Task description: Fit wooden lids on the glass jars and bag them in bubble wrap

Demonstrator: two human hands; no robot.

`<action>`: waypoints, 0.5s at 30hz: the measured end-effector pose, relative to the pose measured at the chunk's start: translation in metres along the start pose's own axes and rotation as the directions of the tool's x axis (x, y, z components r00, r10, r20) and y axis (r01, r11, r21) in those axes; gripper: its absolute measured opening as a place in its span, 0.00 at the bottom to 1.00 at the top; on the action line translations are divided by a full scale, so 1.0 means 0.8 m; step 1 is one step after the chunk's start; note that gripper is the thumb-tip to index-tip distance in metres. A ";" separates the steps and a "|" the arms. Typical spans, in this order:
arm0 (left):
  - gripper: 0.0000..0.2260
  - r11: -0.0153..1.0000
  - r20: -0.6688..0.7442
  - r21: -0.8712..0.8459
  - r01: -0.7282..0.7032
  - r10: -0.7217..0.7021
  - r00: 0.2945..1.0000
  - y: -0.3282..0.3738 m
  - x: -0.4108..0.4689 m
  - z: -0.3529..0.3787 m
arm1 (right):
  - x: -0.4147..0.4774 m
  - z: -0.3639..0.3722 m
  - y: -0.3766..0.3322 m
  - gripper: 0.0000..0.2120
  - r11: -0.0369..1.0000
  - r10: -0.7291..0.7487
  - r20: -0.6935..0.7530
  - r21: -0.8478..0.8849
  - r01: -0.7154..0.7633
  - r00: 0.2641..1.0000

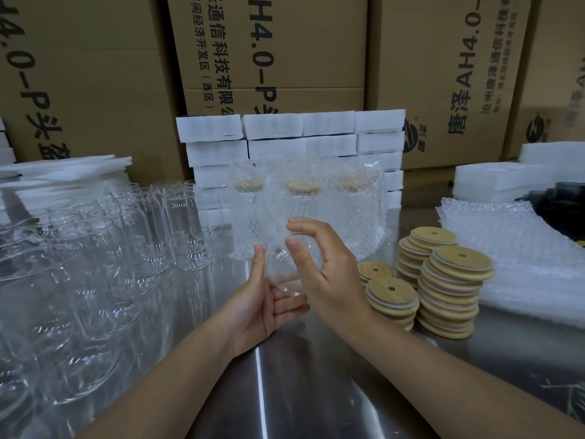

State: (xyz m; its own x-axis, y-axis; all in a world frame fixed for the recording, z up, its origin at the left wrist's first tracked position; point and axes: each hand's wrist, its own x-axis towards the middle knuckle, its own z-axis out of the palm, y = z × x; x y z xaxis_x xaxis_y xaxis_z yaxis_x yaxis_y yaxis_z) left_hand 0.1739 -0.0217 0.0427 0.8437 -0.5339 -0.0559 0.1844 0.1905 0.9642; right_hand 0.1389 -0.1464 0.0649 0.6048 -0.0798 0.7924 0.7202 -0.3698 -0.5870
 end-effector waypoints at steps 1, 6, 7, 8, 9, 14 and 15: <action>0.44 1.000 -0.004 -0.008 0.004 -0.004 1.000 0.001 -0.001 0.000 | 0.000 0.000 0.001 0.11 1.000 -0.014 -0.002 0.002 0.014 1.000; 0.38 0.987 -0.013 -0.162 0.007 -0.010 1.000 -0.003 0.000 0.006 | 0.000 -0.002 0.000 0.14 0.997 0.012 -0.024 0.076 -0.010 1.000; 0.34 0.977 -0.002 -0.212 -0.002 0.002 1.000 -0.003 0.000 0.007 | 0.000 -0.002 0.000 0.14 0.995 0.047 -0.017 0.089 -0.045 0.999; 0.31 0.967 0.007 -0.255 -0.013 0.016 1.000 -0.004 0.000 0.007 | -0.001 -0.001 0.001 0.15 0.991 0.084 -0.003 0.101 -0.084 0.996; 0.29 0.959 0.015 -0.283 -0.023 0.028 0.999 -0.004 0.000 0.007 | -0.002 0.000 0.001 0.17 0.987 0.118 0.015 0.110 -0.119 0.993; 0.32 0.969 0.086 -0.230 -0.091 0.113 0.990 -0.002 -0.004 0.011 | -0.003 0.007 0.005 0.20 0.979 0.175 0.076 0.092 -0.181 0.982; 0.32 0.975 0.085 -0.193 -0.114 0.132 0.988 -0.004 -0.003 0.012 | -0.002 0.007 0.006 0.21 0.979 0.176 0.075 0.092 -0.183 0.981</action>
State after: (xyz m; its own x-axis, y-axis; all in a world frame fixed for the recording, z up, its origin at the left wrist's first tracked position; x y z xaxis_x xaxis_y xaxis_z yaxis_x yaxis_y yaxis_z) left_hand 0.1663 -0.0288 0.0426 0.8148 -0.5721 0.0939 0.1812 0.4052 0.8961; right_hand 0.1435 -0.1430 0.0601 0.7460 -0.0744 0.6618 0.6257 -0.2619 -0.7348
